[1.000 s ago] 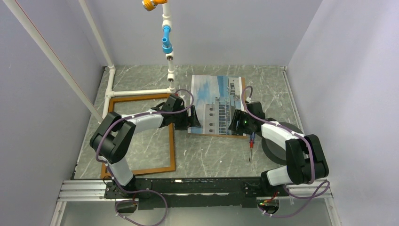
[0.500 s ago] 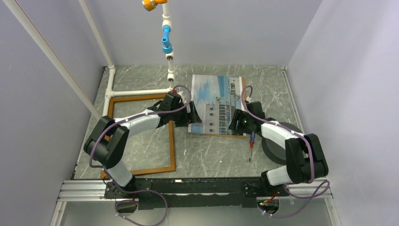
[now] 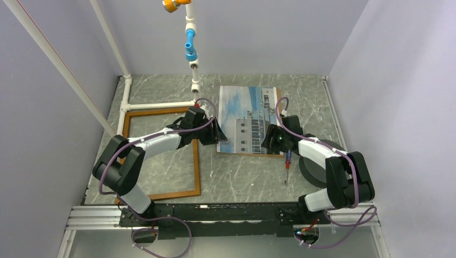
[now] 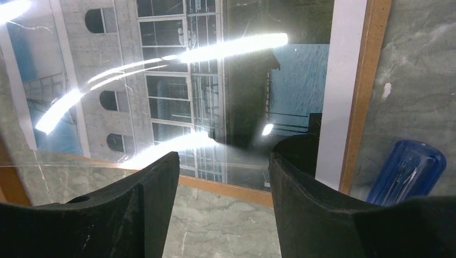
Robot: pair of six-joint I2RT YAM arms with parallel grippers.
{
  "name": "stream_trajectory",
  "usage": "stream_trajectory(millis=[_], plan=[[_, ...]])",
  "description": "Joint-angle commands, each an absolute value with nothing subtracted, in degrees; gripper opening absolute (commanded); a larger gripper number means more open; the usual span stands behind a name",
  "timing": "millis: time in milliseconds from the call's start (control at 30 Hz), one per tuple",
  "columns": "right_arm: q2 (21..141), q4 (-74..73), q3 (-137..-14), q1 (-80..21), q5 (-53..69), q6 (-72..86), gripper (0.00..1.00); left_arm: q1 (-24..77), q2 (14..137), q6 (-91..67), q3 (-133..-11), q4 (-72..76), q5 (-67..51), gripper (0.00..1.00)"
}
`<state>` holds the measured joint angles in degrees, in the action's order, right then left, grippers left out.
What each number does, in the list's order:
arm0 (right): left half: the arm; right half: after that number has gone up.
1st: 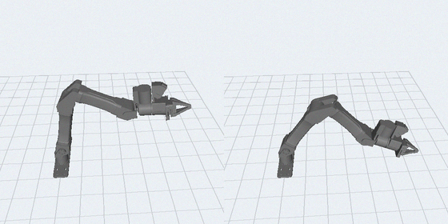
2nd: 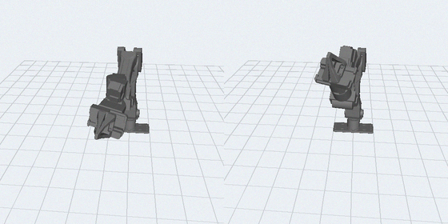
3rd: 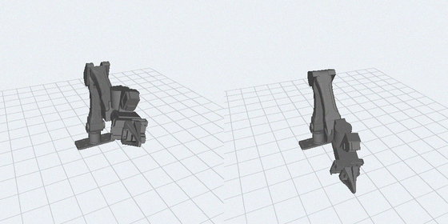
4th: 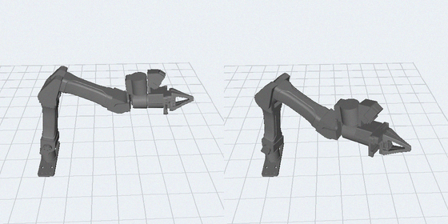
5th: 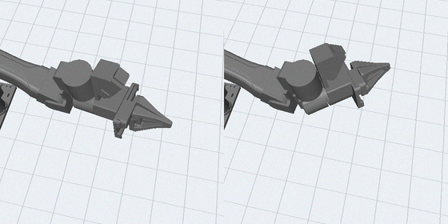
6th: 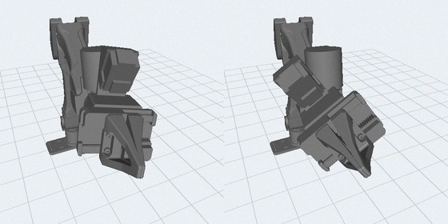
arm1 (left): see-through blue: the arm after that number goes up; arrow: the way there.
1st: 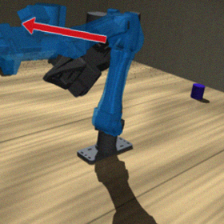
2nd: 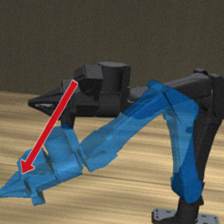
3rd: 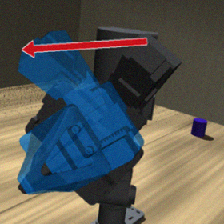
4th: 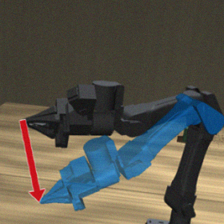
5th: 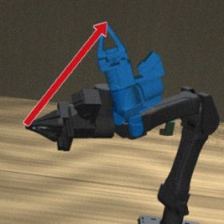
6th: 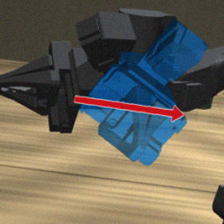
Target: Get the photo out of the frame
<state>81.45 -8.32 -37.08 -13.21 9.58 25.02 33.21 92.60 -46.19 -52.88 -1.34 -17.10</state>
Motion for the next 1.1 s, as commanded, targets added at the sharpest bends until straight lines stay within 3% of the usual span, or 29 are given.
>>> stream_trajectory(millis=[0,267,667,867,967,1067], plan=[[82.5,-9.6,-36.7,-13.0,10.3,24.2,0.64,33.2,90.8,-49.8,-50.7,5.2,-18.5,0.51],[82.0,-9.3,-36.5,-13.0,10.5,24.0,0.63,32.5,90.8,-55.3,-47.1,11.3,-18.8,0.36],[82.0,-9.1,-36.5,-13.1,10.9,23.8,0.63,31.6,94.3,-65.3,-40.5,31.2,-23.2,0.31],[81.8,-8.9,-36.3,-13.0,11.1,23.6,0.64,31.6,95.1,-63.7,-42.9,24.9,-22.3,0.3],[82.3,-9.0,-36.5,-13.1,11.6,23.5,0.65,31.5,95.7,-65.0,-42.1,27.3,-22.7,0.33],[83.0,-9.3,-37.0,-13.1,11.9,23.3,0.65,31.5,96.6,-66.3,-41.7,29.6,-23.6,0.3]])
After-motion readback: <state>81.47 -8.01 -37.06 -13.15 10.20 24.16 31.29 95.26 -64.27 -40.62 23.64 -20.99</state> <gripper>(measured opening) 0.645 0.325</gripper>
